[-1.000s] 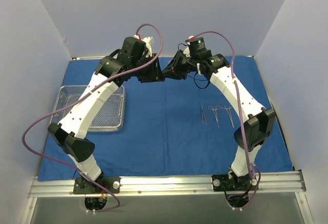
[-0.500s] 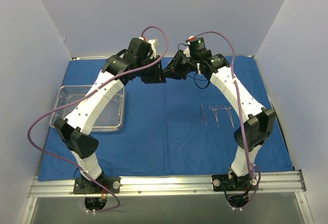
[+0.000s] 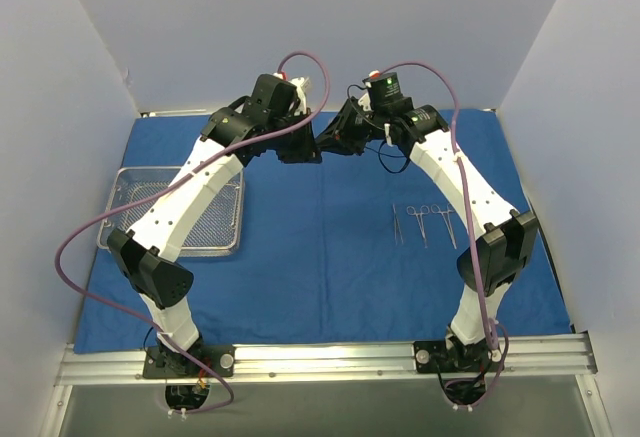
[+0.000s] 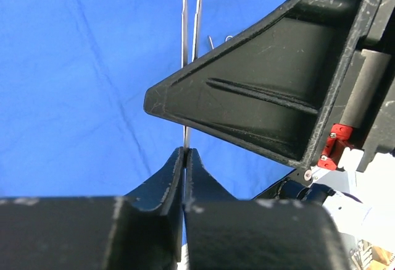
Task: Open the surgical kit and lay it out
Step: Place the medical item in the surgical kit.
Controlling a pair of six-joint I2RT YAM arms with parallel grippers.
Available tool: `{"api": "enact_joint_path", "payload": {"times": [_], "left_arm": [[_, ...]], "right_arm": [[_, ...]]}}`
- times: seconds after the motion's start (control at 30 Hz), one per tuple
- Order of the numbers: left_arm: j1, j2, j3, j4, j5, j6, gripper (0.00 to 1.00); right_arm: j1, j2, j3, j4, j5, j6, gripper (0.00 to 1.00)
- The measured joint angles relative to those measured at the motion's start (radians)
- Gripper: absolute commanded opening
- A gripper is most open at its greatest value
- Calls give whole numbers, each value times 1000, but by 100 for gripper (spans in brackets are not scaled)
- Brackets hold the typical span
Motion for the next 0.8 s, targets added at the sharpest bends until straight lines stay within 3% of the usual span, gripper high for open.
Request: {"api": "enact_joint_path", "payload": {"times": [0.13, 0.23, 0.4, 0.6, 0.8], "left_arm": [[0, 0, 4, 0, 3, 15, 2], [5, -2, 0, -1, 5, 31, 2], [56, -107, -163, 3, 63, 53, 2], [164, -292, -397, 3, 257, 97, 2], [120, -343, -453, -60, 405, 198, 2]], "right_arm": [[0, 0, -1, 5, -7, 5, 39], [-11, -5, -6, 10, -27, -6, 47], [-72, -11, -12, -6, -97, -103, 50], [-145, -26, -19, -29, -201, -370, 49], [-3, -71, -13, -48, -299, -700, 49]]}}
